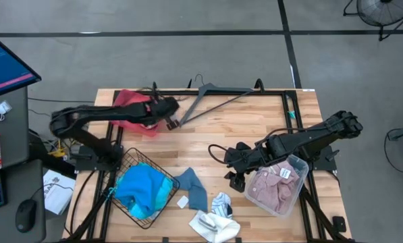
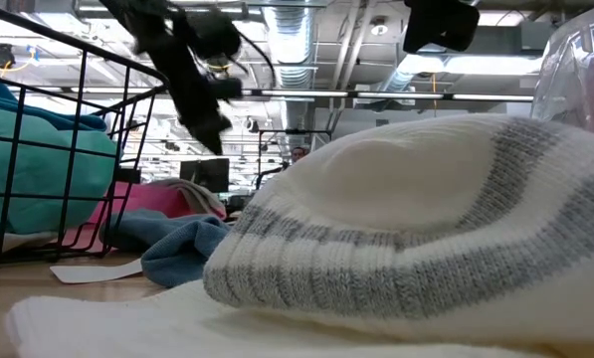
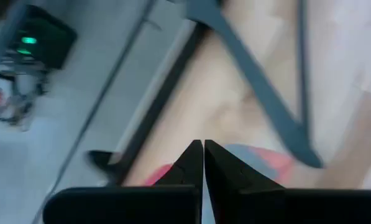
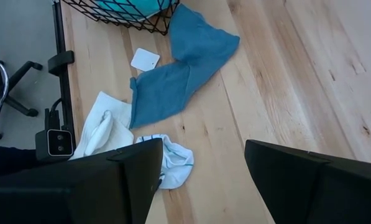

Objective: Pick & Place Cloths
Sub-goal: Put the gray sock into the red bin

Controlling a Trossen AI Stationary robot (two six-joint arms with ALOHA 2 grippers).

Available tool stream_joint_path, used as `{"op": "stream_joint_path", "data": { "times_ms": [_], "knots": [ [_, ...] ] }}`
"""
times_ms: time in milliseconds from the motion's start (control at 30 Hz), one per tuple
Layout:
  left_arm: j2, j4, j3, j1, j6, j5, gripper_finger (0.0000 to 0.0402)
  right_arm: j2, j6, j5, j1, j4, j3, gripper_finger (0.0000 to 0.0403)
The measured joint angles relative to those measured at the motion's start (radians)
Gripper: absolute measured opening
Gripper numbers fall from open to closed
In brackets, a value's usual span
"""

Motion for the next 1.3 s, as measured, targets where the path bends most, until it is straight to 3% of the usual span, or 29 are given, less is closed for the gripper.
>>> {"op": "stream_joint_path", "data": {
  "times_ms": [267, 567, 667, 867, 933, 1167, 1300],
  "knots": [
    [-0.266, -0.218, 0.000, 0.035, -0.051, -0.118, 0.0000, 0.000, 0.000, 0.000, -0.001, 0.000, 0.000, 0.0225],
    [-0.420, -0.452, 0.000, 0.091, -0.138, -0.104, 0.0005, 0.000, 0.000, 0.000, -0.001, 0.000, 0.000, 0.0225],
    [-0.440, -0.491, 0.000, 0.093, -0.136, -0.013, 0.0022, 0.000, 0.000, 0.000, -0.001, 0.000, 0.000, 0.0225],
    [-0.446, -0.497, -0.001, 0.088, -0.128, 0.278, 0.0094, 0.000, 0.000, 0.000, 0.000, 0.000, 0.000, 0.0225],
    [-0.445, -0.489, -0.001, 0.074, -0.118, 0.327, 0.0127, 0.000, -0.001, 0.000, 0.000, 0.000, 0.000, 0.0225],
    [-0.445, -0.460, -0.001, -0.013, -0.108, 0.340, 0.0256, 0.000, -0.008, 0.000, 0.000, 0.000, 0.000, 0.0225],
    [-0.444, -0.430, -0.001, -0.037, -0.105, 0.296, 0.0301, 0.000, -0.008, 0.000, 0.000, 0.000, 0.000, 0.0225]
  ]
}}
